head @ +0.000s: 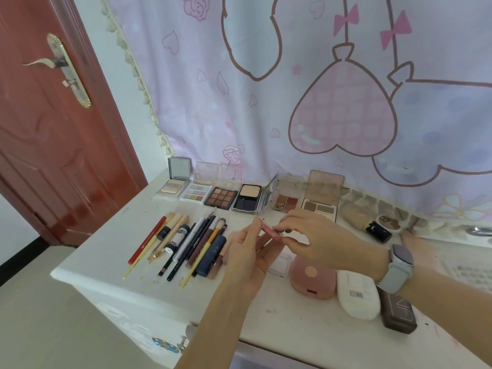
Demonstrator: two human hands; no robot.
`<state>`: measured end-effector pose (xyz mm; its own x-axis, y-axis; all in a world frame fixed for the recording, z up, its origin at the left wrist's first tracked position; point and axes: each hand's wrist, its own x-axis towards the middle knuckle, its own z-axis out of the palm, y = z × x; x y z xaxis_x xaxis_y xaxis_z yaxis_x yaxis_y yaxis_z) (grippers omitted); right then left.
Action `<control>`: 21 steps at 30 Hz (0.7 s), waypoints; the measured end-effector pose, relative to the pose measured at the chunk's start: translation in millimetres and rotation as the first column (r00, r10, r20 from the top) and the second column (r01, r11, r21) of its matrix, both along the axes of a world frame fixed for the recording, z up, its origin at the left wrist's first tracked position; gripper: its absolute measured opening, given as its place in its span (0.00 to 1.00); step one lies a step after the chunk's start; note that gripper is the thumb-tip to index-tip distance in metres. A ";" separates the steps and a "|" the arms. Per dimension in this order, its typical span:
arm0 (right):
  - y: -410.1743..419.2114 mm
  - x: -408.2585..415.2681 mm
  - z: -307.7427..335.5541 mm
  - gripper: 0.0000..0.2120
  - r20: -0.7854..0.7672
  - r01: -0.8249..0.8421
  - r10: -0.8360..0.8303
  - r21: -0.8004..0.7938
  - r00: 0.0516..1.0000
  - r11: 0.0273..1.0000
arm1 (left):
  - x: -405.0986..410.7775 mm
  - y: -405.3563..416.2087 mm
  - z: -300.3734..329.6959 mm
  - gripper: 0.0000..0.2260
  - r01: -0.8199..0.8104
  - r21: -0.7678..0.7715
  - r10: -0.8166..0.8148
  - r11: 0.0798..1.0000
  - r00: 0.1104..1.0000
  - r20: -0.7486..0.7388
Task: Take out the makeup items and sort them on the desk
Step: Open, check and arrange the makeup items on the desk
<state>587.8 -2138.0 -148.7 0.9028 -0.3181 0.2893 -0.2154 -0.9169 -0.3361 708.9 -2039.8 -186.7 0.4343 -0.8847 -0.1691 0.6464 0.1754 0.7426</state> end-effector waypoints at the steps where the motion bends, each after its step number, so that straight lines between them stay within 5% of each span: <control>1: -0.4 -0.9 -0.2 0.11 -0.013 0.002 -0.002 -0.008 1.000 1.000 | -0.6 -0.6 0.1 0.10 0.012 -0.001 -0.012 1.000 1.000 -0.010; 7: -1.1 0.2 2.1 0.09 -0.005 0.065 -0.066 -0.066 0.998 0.996 | 0.6 -4.1 2.2 0.11 0.065 0.045 -0.062 0.997 0.995 -0.077; 12: -21.5 0.1 12.3 0.09 0.060 0.186 -0.209 0.261 0.976 0.947 | 7.5 -3.0 1.5 0.15 0.188 0.172 -0.160 0.967 0.973 -0.168; 16: -38.2 4.4 7.5 0.07 0.002 0.297 -0.316 0.334 0.949 0.895 | 12.7 -9.6 4.6 0.12 0.244 0.201 -0.202 0.949 0.957 -0.209; 19: -48.3 7.7 3.8 0.07 -0.005 0.397 -0.421 0.344 0.907 0.851 | 14.1 -18.3 8.6 0.10 0.191 0.267 -0.161 0.945 0.979 -0.129; 21: -53.3 10.2 1.2 0.09 -0.019 0.431 -0.456 0.366 0.890 0.825 | 15.3 -24.0 8.0 0.09 0.072 0.336 -0.097 0.939 0.994 0.058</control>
<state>598.0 -2191.3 -147.5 0.6225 -0.7707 0.1361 -0.5356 -0.5463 -0.6440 724.2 -2063.8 -178.7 0.3822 -0.8174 -0.4311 0.5906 -0.1427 0.7943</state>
